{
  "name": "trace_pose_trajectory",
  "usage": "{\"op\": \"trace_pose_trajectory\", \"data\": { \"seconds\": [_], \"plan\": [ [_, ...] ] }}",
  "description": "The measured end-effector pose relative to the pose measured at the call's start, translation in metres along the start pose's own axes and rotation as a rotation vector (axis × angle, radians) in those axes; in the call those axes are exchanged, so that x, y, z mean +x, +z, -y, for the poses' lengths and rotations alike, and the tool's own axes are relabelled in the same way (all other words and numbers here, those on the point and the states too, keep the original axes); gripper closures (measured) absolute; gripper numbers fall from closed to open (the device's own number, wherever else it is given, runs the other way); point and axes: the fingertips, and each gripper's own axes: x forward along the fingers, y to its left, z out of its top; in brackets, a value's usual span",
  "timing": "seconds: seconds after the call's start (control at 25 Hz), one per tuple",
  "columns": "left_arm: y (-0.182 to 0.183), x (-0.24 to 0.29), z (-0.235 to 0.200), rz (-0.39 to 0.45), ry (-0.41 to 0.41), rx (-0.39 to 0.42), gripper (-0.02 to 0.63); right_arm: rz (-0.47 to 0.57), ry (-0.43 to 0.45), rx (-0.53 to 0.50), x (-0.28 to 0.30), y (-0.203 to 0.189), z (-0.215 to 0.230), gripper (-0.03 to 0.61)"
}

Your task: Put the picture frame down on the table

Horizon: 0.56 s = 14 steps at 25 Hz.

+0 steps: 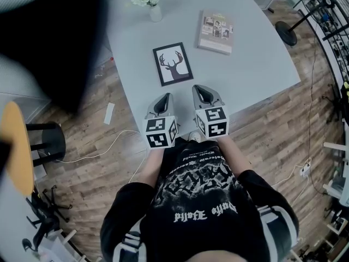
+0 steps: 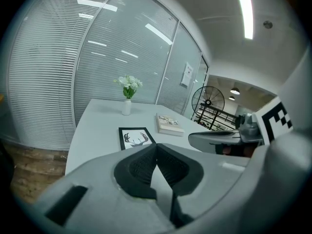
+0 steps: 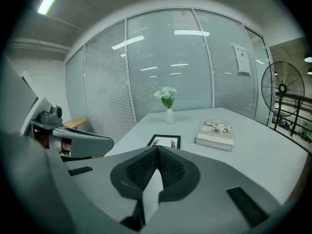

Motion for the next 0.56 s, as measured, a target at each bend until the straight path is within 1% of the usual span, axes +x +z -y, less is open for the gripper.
{"op": "trace_pose_trajectory", "data": {
  "seconds": [0.56],
  "plan": [
    [0.0009, -0.0072, -0.0030, 0.011, 0.003, 0.016, 0.597, 0.007, -0.018, -0.052, -0.0044, 0.0011, -0.0072, 0.568]
  ]
}}
